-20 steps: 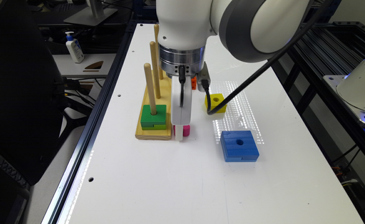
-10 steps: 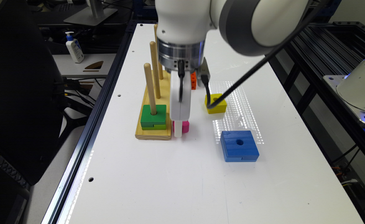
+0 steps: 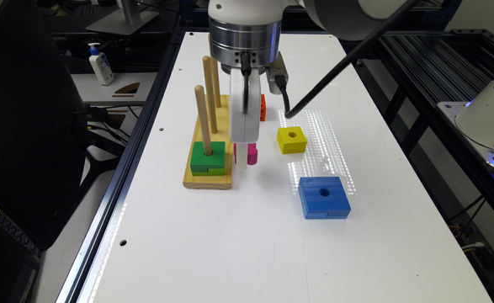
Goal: Pick up pink flower.
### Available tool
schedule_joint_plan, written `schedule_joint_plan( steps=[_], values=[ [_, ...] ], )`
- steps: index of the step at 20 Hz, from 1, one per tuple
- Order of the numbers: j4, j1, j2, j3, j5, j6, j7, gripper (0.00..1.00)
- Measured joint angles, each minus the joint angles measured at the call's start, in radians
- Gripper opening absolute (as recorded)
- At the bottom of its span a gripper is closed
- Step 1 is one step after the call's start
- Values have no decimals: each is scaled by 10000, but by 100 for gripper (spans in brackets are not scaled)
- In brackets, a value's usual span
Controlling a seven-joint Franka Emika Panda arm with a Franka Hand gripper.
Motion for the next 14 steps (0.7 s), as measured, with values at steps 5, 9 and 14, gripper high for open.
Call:
schedule_joint_plan(
  steps=[5,9,14],
  values=[
    [-16,3,-733,43,0,-759,95,0],
    [-25,3,-763,48,0,-804,117,0],
    [4,2,-1244,60,4,-1183,142,0]
  ],
)
